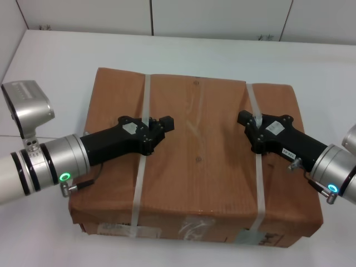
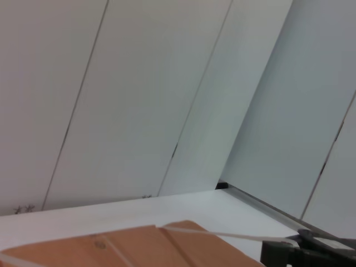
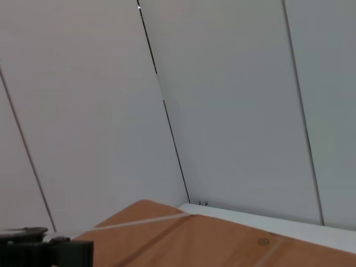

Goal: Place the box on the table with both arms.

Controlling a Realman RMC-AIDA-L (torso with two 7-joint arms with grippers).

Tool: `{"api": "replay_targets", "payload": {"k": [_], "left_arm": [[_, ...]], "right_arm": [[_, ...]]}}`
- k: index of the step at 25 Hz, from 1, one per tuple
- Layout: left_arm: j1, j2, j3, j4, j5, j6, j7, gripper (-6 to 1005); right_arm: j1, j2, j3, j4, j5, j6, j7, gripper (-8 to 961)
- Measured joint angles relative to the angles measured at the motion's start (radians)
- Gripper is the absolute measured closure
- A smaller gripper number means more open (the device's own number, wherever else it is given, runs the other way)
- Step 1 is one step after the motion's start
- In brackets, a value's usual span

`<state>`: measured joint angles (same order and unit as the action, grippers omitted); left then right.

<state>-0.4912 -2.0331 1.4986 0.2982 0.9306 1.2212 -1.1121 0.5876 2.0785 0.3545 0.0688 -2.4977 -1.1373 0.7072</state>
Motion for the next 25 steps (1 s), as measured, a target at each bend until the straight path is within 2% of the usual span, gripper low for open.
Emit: {"api": "replay_targets", "payload": {"k": [19,25], "left_arm": [[0.001,0.001,-0.014,-0.001,0.000,-0.002,0.010,970],[-0.009,-0.001,-0.014,-0.007,0.002,-0.053,0.012,971]], "right_arm": [[0.013,0.000,-0.001,0.002,-0.001,0.000,0.000,955],[0.040,0.000,-0.005,0.024,-0.004,0.080,-0.011,955]]}}
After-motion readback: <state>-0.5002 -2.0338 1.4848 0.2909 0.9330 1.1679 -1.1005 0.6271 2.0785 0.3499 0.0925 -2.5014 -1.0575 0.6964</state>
